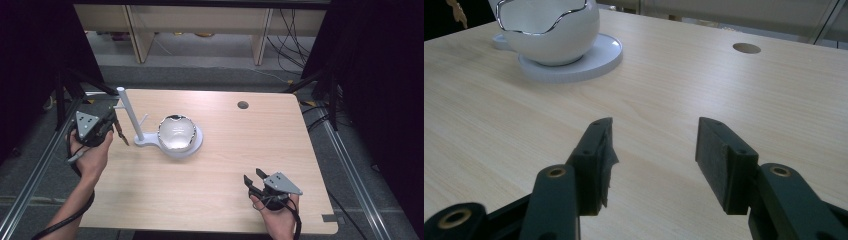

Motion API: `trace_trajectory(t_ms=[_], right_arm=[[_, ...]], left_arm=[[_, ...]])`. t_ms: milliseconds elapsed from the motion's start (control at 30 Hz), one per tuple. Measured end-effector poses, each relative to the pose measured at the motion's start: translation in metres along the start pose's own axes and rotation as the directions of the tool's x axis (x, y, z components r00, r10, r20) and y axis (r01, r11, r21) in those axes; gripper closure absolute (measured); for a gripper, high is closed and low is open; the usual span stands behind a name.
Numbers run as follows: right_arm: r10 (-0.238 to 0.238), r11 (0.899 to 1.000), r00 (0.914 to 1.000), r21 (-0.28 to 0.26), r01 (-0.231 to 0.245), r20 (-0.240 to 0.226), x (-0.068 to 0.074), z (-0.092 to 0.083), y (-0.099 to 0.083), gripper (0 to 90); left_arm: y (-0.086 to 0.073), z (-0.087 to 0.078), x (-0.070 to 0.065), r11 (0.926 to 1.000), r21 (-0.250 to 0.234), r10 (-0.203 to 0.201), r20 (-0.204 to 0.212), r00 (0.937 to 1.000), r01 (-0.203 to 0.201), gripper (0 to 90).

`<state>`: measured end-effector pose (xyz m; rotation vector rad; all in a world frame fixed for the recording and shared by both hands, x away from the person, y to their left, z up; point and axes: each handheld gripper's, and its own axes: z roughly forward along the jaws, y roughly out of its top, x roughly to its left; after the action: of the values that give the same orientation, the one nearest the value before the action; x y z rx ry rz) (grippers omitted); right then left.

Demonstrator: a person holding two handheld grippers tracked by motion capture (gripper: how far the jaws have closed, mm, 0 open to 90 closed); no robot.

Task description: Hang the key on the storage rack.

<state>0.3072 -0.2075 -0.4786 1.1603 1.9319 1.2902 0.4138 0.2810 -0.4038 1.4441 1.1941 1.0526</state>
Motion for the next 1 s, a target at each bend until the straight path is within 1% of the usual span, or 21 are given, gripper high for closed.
trace_trajectory(t_ms=[67,233,267,300,333,367,433,467,500,567,600,700,767,800,867,900,933,1000], right_arm=[[0.007,1.0,1.0,0.006,-0.007,-0.005,0.0,0.0,0.0,49.9],[0.002,1.0,1.0,0.002,-0.002,0.0,0.0,0.0,0.0,49.9],[-0.005,1.0,0.9999,0.016,0.005,0.009,0.0,-0.002,0.0,49.9],[-0.005,1.0,1.0,0.019,0.005,0.007,0.0,-0.003,0.0,49.9],[0.0,1.0,0.9999,0.019,-0.001,0.013,0.0,-0.003,0.0,49.9],[-0.004,1.0,0.9999,0.017,0.004,0.014,-0.001,-0.003,0.0,49.8],[0.013,1.0,0.9998,0.023,-0.014,0.011,-0.001,-0.003,-0.001,49.8],[0.007,1.0,0.9999,0.029,-0.007,0.014,-0.001,-0.004,-0.001,49.8],[0.007,1.0,0.9999,0.029,-0.007,0.014,-0.001,-0.004,-0.001,49.8],[0.013,1.0,0.9998,0.022,-0.013,0.015,-0.001,-0.003,-0.001,49.8],[0.008,1.0,0.9998,0.02,-0.009,0.016,-0.001,-0.003,-0.001,49.8],[0.009,1.0,0.9998,0.025,-0.009,0.015,-0.002,-0.004,-0.001,49.8],[0.011,1.0,0.9998,0.019,-0.011,0.018,-0.002,-0.004,-0.001,49.7],[0.014,1.0,0.9998,0.011,-0.015,0.012,-0.002,-0.003,-0.001,49.7],[0.012,1.0,0.9997,0.02,-0.012,0.02,-0.002,-0.004,-0.001,49.7],[0.037,0.999,0.999,0.032,-0.037,0.024,-0.001,-0.005,-0.002,49.6],[0.004,1.0,0.9998,0.021,-0.004,0.018,-0.004,-0.004,-0.001,49.6],[0.009,1.0,0.9996,0.019,-0.01,0.027,-0.004,-0.004,-0.002,49.7]], left_arm=[[-0.002,0.001,-0.003,1.0,0.007,0.003,0.011,0.9999,-0.003,83.8],[-0.003,0.005,-0.007,0.9999,0.012,0.004,0.023,0.9997,-0.005,83.9],[-0.003,0.006,-0.007,0.9998,0.018,0.001,0.024,0.9997,-0.001,83.9],[-0.003,0.007,-0.007,0.9998,0.02,0.001,0.026,0.9997,-0.002,83.9],[-0.003,0.008,-0.007,0.9997,0.024,-0.002,0.032,0.9995,0.001,83.8],[-0.004,0.009,-0.007,0.9996,0.026,-0.01,0.043,0.999,0.009,84.0],[-0.006,0.009,-0.008,0.9995,0.03,-0.004,0.058,0.9983,0.002,83.2],[-0.008,0.008,-0.009,0.9995,0.032,-0.01,0.068,0.9977,0.007,81.6],[-0.008,0.008,-0.009,0.9995,0.032,-0.01,0.068,0.9977,0.007,81.2],[-0.01,0.007,-0.009,0.9995,0.029,-0.011,0.079,0.9968,0.009,80.6],[-0.011,0.005,-0.009,0.9995,0.03,-0.013,0.085,0.9963,0.01,80.1],[-0.013,0.001,-0.008,0.9995,0.025,-0.021,0.091,0.9956,0.019,77.9],[-0.015,-0.003,-0.007,0.9996,0.02,-0.021,0.095,0.9953,0.019,77.2],[-0.016,-0.006,-0.007,0.9996,0.021,-0.021,0.101,0.9947,0.019,75.9],[-0.018,-0.009,-0.007,0.9996,0.02,-0.021,0.105,0.9943,0.019,75.6],[-0.019,-0.01,-0.007,0.9996,0.017,-0.022,0.108,0.9939,0.02,74.7],[-0.02,-0.012,-0.006,0.9997,0.016,-0.022,0.11,0.9937,0.02,74.3],[-0.023,-0.016,-0.006,0.9997,0.018,-0.021,0.116,0.9931,0.019,73.8]])
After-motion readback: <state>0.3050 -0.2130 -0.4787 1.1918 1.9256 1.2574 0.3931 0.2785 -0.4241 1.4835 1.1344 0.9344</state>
